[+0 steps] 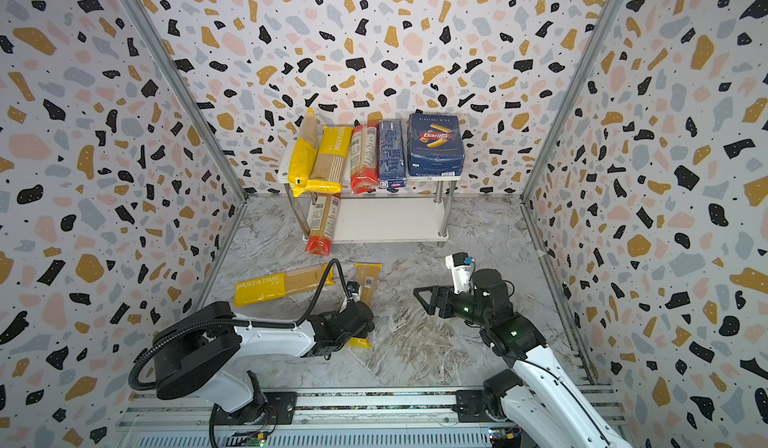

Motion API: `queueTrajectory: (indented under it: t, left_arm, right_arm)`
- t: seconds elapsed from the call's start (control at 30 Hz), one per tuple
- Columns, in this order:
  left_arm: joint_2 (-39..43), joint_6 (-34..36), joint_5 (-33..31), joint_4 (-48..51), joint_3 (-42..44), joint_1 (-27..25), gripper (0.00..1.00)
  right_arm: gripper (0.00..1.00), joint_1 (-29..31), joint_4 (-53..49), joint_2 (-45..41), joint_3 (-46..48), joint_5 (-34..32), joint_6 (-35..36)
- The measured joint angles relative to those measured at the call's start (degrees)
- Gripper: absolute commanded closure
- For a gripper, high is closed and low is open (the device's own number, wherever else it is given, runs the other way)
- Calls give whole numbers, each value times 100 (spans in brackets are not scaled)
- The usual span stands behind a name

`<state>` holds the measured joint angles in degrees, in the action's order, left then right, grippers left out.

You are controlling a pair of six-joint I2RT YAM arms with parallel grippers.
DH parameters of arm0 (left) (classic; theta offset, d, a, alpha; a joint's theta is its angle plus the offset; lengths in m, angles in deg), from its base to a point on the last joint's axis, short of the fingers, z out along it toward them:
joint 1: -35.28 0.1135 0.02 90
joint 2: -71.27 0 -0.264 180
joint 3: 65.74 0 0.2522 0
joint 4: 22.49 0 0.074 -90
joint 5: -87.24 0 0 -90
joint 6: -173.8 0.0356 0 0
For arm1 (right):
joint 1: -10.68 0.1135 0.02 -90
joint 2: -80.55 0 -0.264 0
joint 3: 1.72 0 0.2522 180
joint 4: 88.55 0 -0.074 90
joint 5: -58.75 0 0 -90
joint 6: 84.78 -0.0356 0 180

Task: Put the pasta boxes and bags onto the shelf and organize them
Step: 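Lower the left gripper onto the clear yellow-banded spaghetti bag and grasp it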

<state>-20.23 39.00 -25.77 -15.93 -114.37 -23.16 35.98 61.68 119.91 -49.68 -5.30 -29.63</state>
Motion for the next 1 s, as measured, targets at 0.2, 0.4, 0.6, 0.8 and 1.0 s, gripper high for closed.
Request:
queueTrajectory:
  t: [0.2, 0.4, 0.6, 0.8, 1.0]
  left_arm:
    - [-59, 205, 452, -623, -98, 94, 100]
    - [608, 330, 1392, -452, 302, 352, 100]
    - [1513, 361, 2490, -227, 839, 841, 100]
    - [1906, 203, 3464, -254, 1014, 1335, 100]
    - [2013, -109, 4234, -592, 1078, 1705, 100]
  right_arm:
    - [15, -166, -52, -24, 0, 92, 46]
    - [15, -245, -39, 142, 0, 251, 46]
    - [16, -278, -4, 308, -4, 343, 44]
    - [16, -295, -2, 417, -125, 348, 42]
    - [16, -343, -17, 557, -400, 343, 59]
